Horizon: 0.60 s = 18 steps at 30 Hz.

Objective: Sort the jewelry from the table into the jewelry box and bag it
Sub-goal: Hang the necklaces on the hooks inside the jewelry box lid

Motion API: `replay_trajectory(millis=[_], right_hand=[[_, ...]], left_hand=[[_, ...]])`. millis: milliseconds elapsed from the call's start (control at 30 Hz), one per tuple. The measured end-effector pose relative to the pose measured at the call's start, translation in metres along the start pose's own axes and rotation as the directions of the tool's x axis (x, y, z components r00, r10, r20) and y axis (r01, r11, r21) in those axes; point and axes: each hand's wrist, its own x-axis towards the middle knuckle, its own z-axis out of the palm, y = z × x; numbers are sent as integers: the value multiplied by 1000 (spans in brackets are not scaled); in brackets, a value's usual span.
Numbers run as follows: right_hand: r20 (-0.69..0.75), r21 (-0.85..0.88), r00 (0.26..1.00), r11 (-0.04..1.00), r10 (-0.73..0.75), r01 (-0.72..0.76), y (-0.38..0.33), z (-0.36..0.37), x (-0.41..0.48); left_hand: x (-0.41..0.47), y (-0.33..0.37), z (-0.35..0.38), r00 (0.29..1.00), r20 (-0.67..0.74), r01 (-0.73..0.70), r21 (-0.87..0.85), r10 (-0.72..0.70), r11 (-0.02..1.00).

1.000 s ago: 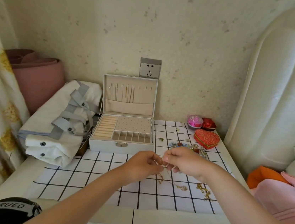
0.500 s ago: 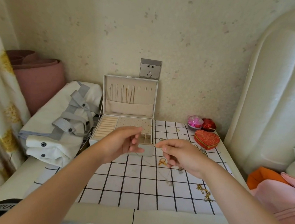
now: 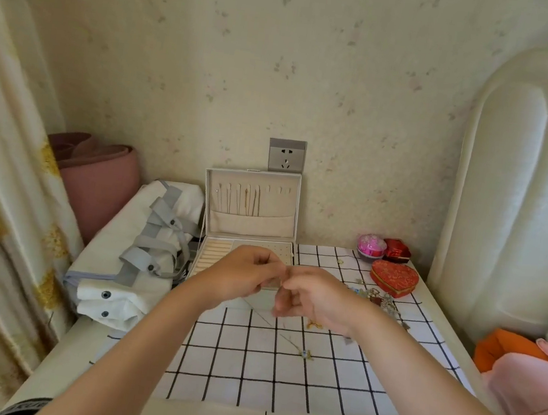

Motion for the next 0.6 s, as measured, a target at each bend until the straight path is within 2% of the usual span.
replay_trajectory(millis=[133, 367, 600], right_hand=[[-82, -134, 996, 991, -19, 7, -23, 6, 5], [-148, -215, 984, 974, -99, 65, -60, 8, 26], [-248, -314, 947, 942, -203, 120, -98, -4, 74]], left_hand=[[1, 15, -22, 1000, -6, -4, 85, 4, 996], [18, 24, -66, 998, 37, -60, 39, 59, 997], [58, 15, -108, 999, -16, -37, -49, 37, 998]])
